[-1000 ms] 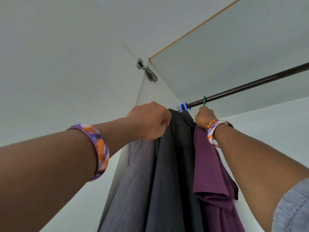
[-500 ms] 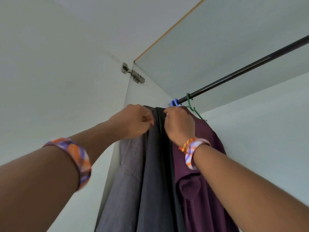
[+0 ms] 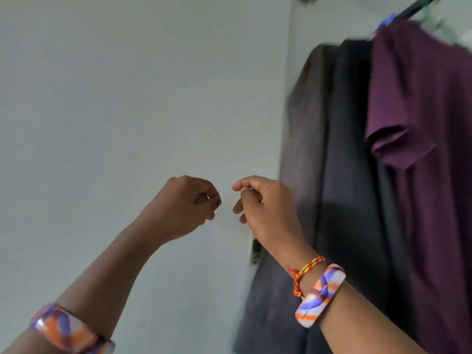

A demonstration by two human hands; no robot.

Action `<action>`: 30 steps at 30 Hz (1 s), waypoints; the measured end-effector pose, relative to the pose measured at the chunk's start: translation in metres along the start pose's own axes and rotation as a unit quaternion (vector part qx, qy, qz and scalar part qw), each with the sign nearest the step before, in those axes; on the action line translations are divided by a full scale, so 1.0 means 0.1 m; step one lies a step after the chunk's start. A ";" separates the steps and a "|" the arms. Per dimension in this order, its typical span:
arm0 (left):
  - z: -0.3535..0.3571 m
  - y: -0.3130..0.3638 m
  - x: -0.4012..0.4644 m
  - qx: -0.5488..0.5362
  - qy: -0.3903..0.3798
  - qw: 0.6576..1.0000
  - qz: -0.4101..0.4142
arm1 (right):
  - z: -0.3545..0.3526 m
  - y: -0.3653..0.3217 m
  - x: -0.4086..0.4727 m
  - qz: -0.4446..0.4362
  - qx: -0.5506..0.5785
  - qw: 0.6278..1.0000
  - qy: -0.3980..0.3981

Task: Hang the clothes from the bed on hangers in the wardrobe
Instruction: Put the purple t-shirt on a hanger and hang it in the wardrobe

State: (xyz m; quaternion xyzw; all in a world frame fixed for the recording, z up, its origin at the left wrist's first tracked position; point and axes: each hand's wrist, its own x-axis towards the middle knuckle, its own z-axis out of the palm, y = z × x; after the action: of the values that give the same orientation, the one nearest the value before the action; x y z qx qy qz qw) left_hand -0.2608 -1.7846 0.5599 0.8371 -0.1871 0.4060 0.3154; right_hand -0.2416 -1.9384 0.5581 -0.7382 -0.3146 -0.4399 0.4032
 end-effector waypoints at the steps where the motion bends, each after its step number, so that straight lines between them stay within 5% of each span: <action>1: -0.05 -0.12 -0.17 0.016 -0.020 1.000 -0.017 | 0.17 -0.01 -0.14 0.016 0.014 0.999 -0.032; 6: -0.45 -0.84 -1.26 0.110 -0.113 0.977 -0.142 | 1.13 -0.25 -1.00 0.079 0.075 0.964 -0.243; 12: -1.24 -1.91 -3.03 0.203 -0.179 0.910 -0.315 | 2.55 -0.99 -2.32 0.074 0.099 0.863 -0.490; 21: -3.29 -2.95 -6.07 0.306 -0.249 0.788 -0.473 | 4.78 -3.13 -4.74 0.008 0.179 0.766 -0.618; 25: -4.32 -3.04 -6.98 0.286 -0.222 0.733 -0.576 | 5.31 -4.21 -5.18 -0.068 0.166 0.709 -0.682; 30: -5.19 -3.18 -7.74 0.295 -0.173 0.710 -0.615 | 5.93 -5.38 -5.38 -0.142 0.179 0.686 -0.691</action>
State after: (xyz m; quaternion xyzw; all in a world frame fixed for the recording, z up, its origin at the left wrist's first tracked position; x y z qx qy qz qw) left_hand -0.8358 -1.1555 0.0679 0.8730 0.4473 0.0050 0.1945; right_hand -0.6707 -1.2239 0.0726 -0.6935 -0.6780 0.2069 0.1286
